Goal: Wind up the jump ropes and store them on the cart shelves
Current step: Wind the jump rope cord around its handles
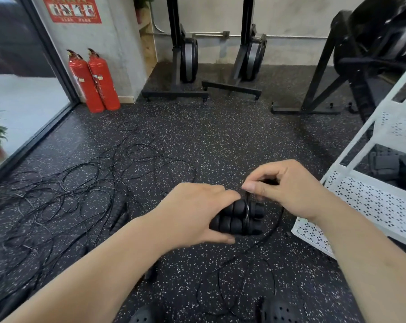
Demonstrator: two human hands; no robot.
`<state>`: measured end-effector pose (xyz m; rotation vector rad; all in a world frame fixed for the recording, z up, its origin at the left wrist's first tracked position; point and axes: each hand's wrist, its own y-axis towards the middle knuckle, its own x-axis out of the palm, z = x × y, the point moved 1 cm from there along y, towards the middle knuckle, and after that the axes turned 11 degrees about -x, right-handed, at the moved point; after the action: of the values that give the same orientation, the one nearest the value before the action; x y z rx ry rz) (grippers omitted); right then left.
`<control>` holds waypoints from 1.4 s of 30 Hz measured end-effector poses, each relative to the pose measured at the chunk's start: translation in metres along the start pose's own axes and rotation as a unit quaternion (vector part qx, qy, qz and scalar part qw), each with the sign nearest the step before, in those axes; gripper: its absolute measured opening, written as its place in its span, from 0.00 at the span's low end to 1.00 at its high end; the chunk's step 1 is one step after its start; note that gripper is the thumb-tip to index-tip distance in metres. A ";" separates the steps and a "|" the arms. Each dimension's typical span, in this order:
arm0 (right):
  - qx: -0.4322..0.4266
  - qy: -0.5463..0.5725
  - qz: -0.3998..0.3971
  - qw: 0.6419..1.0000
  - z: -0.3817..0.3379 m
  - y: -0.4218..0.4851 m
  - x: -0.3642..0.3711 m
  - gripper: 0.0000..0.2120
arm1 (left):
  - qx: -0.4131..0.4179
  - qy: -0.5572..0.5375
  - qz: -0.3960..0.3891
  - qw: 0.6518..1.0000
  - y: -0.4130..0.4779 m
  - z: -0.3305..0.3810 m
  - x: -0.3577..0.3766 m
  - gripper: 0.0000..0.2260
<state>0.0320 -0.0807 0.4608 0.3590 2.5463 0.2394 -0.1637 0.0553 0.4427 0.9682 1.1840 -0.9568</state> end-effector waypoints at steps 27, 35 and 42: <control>0.137 -0.247 -0.113 0.953 0.004 -0.013 0.111 0.10 | -0.308 -0.043 -0.004 0.950 0.004 -0.053 0.017 0.22; 0.003 -0.467 -0.155 0.870 -0.042 -0.006 0.101 0.09 | -0.287 0.023 -0.024 0.957 0.001 -0.060 0.035 0.24; -0.066 -0.303 -0.127 0.942 -0.015 0.006 0.037 0.05 | -0.116 0.059 -0.055 0.990 -0.002 -0.029 0.033 0.27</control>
<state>-0.0055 -0.0654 0.4559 0.0330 1.9285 0.1655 -0.1695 0.0791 0.4063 0.7876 1.4277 -0.8352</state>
